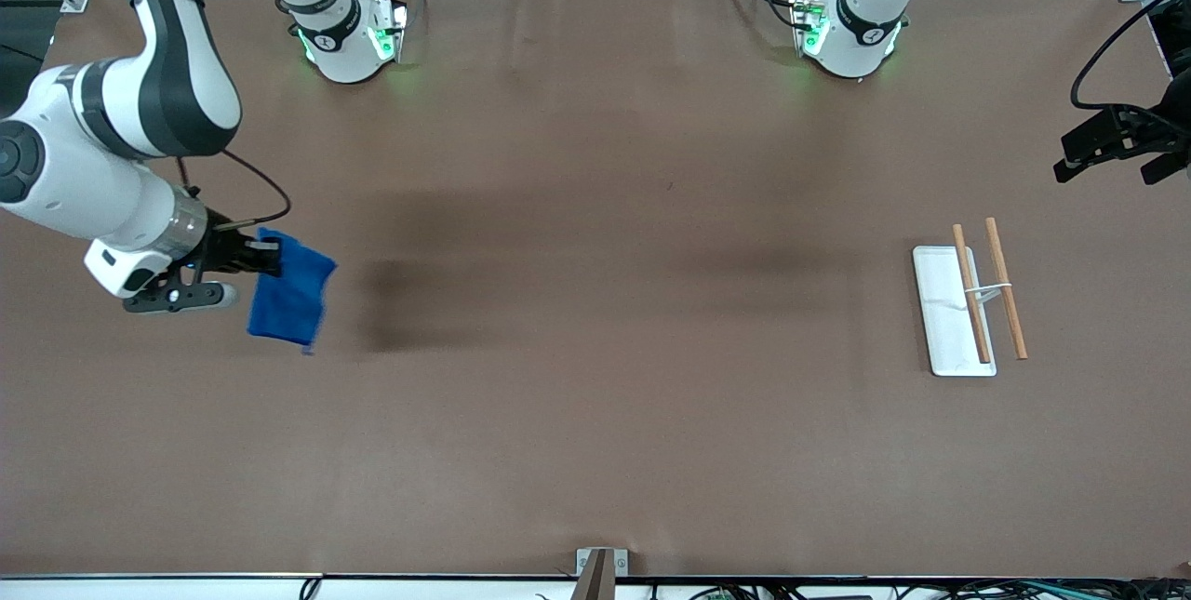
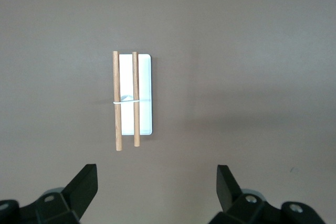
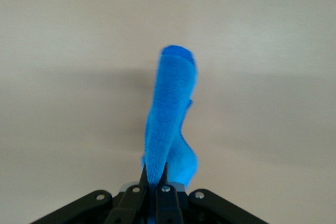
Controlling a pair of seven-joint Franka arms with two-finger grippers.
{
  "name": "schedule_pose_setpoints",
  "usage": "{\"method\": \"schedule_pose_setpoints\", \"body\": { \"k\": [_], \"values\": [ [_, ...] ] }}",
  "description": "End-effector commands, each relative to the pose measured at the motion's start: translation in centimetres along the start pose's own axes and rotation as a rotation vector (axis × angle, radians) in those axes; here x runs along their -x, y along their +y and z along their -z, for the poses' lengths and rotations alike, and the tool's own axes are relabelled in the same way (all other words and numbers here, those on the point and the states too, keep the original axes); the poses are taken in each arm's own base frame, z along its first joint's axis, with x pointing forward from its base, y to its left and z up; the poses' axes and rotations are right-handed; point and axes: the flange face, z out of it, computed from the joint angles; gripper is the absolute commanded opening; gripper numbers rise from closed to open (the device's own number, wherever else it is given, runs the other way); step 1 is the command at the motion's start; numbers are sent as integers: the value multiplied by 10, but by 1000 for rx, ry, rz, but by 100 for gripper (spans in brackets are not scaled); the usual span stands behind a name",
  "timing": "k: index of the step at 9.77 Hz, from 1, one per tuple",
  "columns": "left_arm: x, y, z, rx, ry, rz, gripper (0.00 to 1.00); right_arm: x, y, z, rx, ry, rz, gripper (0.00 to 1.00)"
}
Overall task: Right arm passes towel to left arm to hang
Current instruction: 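Lift the towel with the right gripper while the left gripper starts reaching, then carry the towel toward the left gripper while the left gripper approaches it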
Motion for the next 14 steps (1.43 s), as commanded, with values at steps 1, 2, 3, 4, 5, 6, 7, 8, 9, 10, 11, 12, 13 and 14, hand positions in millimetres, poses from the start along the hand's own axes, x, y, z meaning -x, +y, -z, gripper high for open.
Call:
{"method": "schedule_pose_setpoints", "body": {
  "k": [1,2,3,4,5,6,7,8,9,10,11,12,13,14],
  "values": [
    [-5,4,-26,-8,-41,-25,100,1,-56,6,-175,15,-5,0],
    [-5,12,-29,2,-51,-36,100,2,-87,5,-263,30,-1,0],
    [-1,22,-34,3,-80,-56,100,5,-117,1,-336,40,7,0],
    [3,38,-39,8,-122,-85,100,11,-155,-2,-408,55,20,0],
    [6,52,-55,92,-160,-94,100,17,-186,-5,-466,73,28,0],
    [9,63,-64,211,-187,-84,100,24,-219,-9,-548,86,18,0],
    [13,71,-79,332,-221,-109,100,30,-245,-15,-621,85,-3,0],
    [20,80,-101,439,-274,-104,100,39,-272,-23,-691,86,-29,0],
    [28,91,-125,546,-325,-89,100,46,-294,-28,-750,80,-55,0],
    [36,101,-148,690,-361,-86,100,52,-312,-34,-806,75,-82,0],
    [46,110,-174,831,-397,-69,100,57,-331,-33,-870,65,-112,0],
    [54,116,-201,953,-404,-72,100,60,-344,-29,-935,39,-142,0],
    [61,122,-240,1095,-417,-58,100,62,-359,-23,-1008,10,-180,0],
    [63,127,-265,1209,-396,-42,98,62,-369,-21,-1077,-23,-228,0]
  ]
}}
